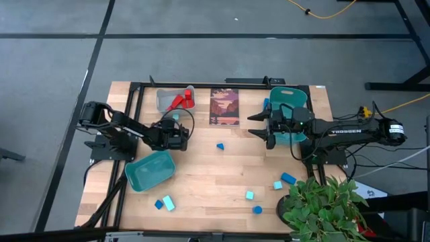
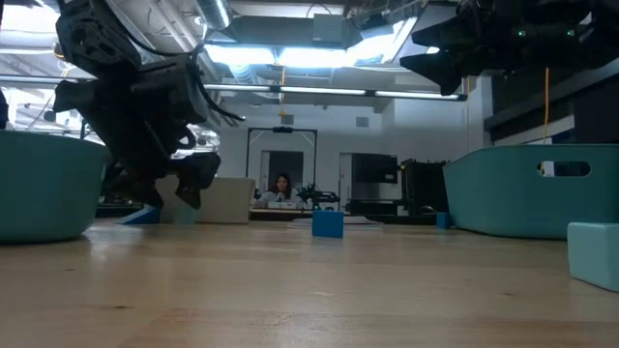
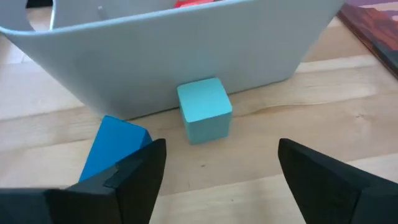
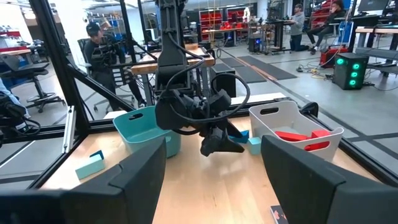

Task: Sort & place blocks by color
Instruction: Put the light blue block into the right green bin

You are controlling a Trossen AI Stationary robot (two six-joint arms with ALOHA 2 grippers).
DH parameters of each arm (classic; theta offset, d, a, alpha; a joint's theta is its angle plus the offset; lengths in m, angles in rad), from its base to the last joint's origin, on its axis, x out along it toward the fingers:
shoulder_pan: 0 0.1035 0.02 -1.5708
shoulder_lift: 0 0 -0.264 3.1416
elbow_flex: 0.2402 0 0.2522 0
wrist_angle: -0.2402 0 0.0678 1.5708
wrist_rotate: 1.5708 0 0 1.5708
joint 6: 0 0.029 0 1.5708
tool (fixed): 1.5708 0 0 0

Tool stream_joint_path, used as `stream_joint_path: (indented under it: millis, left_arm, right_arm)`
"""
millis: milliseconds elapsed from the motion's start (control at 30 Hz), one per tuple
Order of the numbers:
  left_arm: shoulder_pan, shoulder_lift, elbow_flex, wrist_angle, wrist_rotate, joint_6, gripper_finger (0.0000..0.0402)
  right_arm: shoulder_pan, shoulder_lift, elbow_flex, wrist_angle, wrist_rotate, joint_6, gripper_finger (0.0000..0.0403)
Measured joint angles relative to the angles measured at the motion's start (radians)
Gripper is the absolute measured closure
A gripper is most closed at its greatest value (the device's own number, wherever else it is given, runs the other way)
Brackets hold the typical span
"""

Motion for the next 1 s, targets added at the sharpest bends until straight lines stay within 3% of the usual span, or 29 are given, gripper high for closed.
stream_joint_path:
  millis: [367,1000]
  left_arm:
    - [0.048,0.004,0.000,0.028,0.030,-0.027,0.0096]
    - [0.165,0.005,0.000,0.134,0.131,0.109,0.0103]
  right_arm:
    - [0.000,0.001,0.000,0.000,0.000,0.001,0.0137]
    - [0.000,0.002,0.000,0.000,0.000,0.002,0.0137]
